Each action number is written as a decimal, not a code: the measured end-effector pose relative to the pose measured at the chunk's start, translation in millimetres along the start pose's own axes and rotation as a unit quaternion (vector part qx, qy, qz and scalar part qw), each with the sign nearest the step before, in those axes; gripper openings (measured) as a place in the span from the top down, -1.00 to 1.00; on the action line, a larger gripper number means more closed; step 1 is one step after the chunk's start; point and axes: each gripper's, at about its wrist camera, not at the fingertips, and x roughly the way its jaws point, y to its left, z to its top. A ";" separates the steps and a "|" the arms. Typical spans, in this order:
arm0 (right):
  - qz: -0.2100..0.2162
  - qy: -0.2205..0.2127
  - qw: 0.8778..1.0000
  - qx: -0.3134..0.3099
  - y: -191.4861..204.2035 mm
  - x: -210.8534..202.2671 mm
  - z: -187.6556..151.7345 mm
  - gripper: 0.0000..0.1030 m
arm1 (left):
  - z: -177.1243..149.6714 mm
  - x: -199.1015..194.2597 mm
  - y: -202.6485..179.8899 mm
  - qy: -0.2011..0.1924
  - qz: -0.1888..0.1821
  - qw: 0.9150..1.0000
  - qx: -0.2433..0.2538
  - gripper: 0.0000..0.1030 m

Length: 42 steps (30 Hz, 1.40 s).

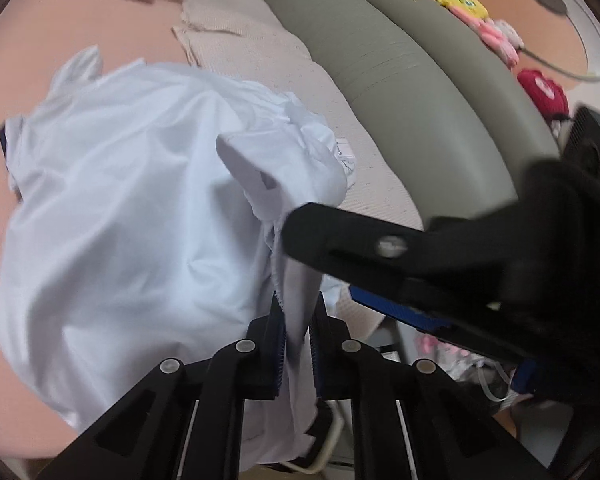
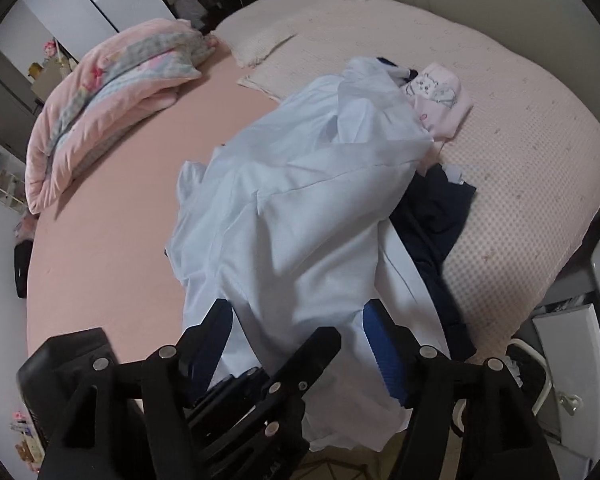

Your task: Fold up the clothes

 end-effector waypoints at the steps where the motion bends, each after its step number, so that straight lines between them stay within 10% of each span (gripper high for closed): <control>1: 0.004 0.005 1.000 -0.002 1.0 3.0 0.5 -0.31 | 0.4 -0.9 -0.5 -0.001 -0.004 1.000 -0.001 0.83; 12: -0.085 0.032 0.993 -0.073 26.7 31.0 6.1 -0.31 | 2.3 -1.1 -6.4 -0.017 -0.009 1.000 -0.009 0.86; 16: -0.021 0.071 0.997 -0.039 15.5 47.6 8.4 -0.26 | 2.4 -2.8 -2.1 -0.022 -0.015 0.999 -0.023 0.86; 26: 0.041 0.081 0.996 0.016 -12.1 57.3 10.3 0.80 | -8.2 -18.8 18.5 -0.012 -0.012 1.000 -0.022 0.87; 42: 0.146 0.010 0.989 0.005 10.0 13.5 2.6 0.84 | 1.8 -62.7 27.1 -0.056 -0.019 0.998 -0.033 0.87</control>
